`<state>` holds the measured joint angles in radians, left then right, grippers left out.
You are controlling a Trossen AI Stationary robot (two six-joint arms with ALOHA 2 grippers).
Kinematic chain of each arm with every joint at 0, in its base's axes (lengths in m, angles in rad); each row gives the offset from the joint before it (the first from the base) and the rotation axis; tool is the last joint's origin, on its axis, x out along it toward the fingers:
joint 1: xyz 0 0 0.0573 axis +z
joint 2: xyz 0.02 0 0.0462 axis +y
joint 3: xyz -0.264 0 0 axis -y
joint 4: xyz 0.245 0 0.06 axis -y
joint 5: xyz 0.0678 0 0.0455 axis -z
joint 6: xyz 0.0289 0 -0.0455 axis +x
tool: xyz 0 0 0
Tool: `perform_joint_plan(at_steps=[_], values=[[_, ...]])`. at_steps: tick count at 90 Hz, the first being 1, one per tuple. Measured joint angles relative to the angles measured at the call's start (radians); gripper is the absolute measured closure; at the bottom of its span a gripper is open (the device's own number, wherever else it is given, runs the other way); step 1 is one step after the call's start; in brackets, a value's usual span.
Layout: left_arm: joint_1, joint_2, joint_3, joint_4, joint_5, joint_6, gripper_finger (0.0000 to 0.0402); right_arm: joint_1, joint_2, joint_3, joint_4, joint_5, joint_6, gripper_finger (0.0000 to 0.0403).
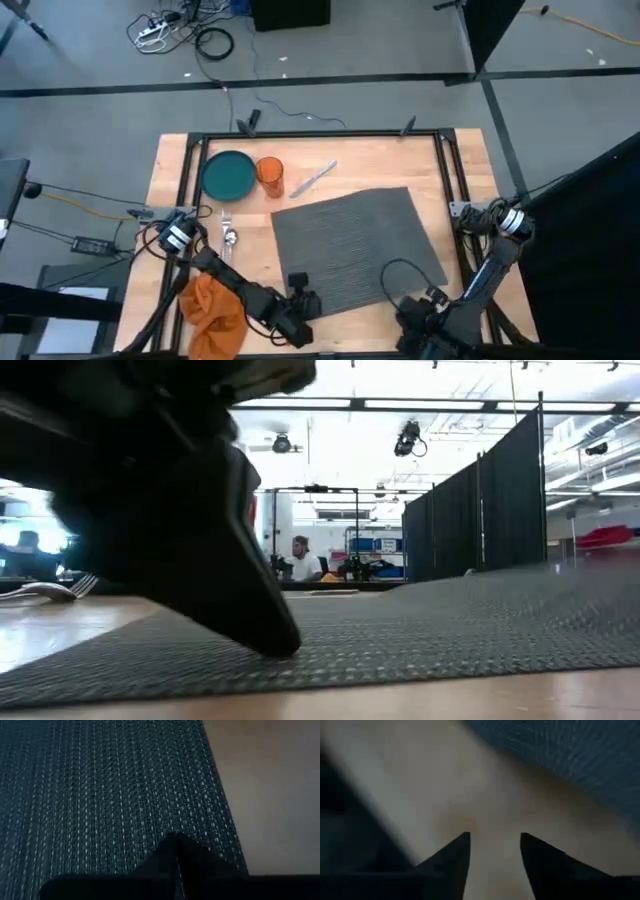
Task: Set table place
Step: Move the black placemat to the center of the table
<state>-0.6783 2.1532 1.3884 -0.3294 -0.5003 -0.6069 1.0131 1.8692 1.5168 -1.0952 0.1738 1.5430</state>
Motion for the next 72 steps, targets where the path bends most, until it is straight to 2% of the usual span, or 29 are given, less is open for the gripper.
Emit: perform_joint_plan(at_steps=[5,9,13,22,26,31,37,51,72], values=[[-0.007,0.000,0.000,0.001,0.001,-0.005,0.0402,0.001,-0.037,0.011,0.018,-0.041,-0.045,0.0230],[-0.013,0.001,0.000,0.013,0.001,-0.004,0.0402,-0.002,-0.068,0.013,0.009,-0.026,-0.077,0.0227],[-0.020,0.001,-0.002,0.031,0.001,0.002,0.0402,-0.014,-0.091,0.014,-0.028,0.052,-0.095,0.0225],[-0.032,0.004,-0.002,0.082,0.019,0.028,0.0402,-0.076,-0.117,-0.025,-0.100,0.297,-0.114,0.0226],[-0.036,0.004,-0.003,0.094,0.023,0.032,0.0402,-0.117,-0.118,-0.056,-0.112,0.362,-0.140,0.0227],[-0.037,0.005,-0.003,0.099,0.024,0.034,0.0402,-0.173,-0.116,-0.103,-0.113,0.391,-0.193,0.0230],[-0.037,0.005,-0.003,0.099,0.023,0.035,0.0402,-0.241,-0.104,-0.167,-0.089,0.366,-0.271,0.0234],[-0.037,0.005,-0.003,0.099,0.018,0.038,0.0402,-0.363,-0.091,-0.359,0.086,0.221,-0.432,0.0248],[-0.038,0.006,-0.003,0.096,0.006,0.027,0.0402,-0.371,-0.098,-0.512,0.307,0.092,-0.431,0.0277]])
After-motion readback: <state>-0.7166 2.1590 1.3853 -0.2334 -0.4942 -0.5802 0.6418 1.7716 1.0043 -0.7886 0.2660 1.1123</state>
